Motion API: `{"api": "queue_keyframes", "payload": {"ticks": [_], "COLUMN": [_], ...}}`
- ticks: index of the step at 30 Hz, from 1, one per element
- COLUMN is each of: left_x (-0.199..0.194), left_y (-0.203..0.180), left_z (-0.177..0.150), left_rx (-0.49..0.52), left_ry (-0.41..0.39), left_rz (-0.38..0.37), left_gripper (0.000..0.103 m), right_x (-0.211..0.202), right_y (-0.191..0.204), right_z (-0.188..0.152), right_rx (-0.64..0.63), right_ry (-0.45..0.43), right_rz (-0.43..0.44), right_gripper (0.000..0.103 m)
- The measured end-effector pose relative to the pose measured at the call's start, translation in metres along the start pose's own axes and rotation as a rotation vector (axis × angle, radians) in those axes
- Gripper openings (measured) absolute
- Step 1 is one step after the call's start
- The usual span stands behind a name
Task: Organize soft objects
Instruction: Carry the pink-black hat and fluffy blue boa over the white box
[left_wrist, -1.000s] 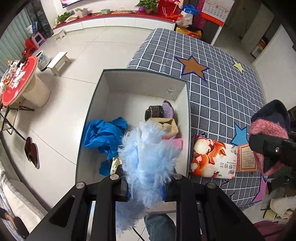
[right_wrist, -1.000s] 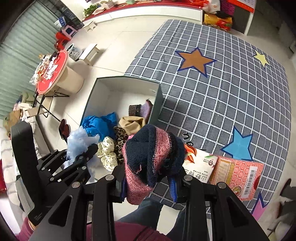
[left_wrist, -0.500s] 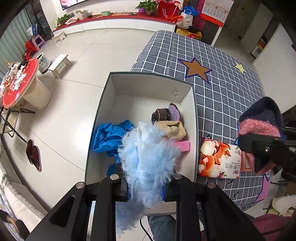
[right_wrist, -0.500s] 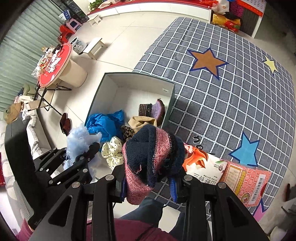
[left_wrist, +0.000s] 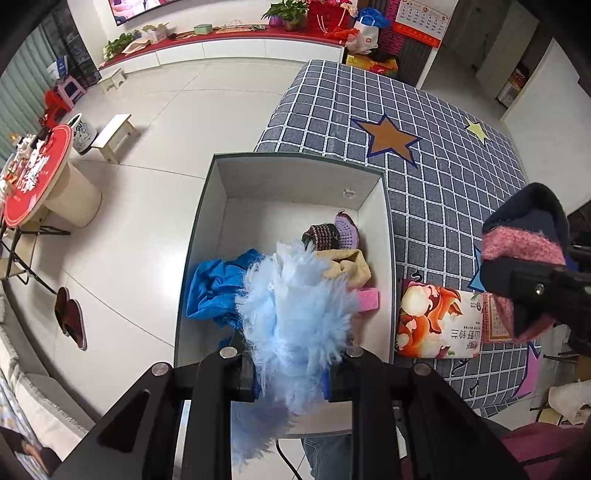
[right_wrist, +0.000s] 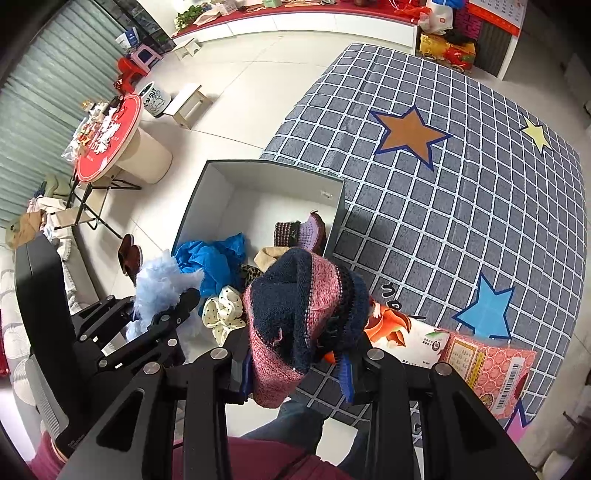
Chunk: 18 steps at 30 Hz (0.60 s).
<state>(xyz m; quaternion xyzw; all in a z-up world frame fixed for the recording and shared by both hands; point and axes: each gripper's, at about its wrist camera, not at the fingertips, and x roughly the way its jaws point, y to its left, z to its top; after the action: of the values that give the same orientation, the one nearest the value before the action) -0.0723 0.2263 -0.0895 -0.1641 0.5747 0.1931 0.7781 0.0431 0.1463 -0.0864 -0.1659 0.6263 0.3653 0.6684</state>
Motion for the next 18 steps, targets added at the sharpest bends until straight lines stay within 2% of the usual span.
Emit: {"api": "queue_keyframes", "payload": {"ticks": [18], "left_x": [0.0031], "left_y": [0.0027], "left_z": [0.0022], "left_rx": [-0.006], "left_ry": [0.007], "left_rz": [-0.005], "left_gripper": [0.025], "right_x": [0.0023], "right_y": [0.0031], "right_z": [0.0031], "right_rx": [-0.007], "right_ry": [0.008], "right_rz": [-0.003], "right_gripper": [0.036]}}
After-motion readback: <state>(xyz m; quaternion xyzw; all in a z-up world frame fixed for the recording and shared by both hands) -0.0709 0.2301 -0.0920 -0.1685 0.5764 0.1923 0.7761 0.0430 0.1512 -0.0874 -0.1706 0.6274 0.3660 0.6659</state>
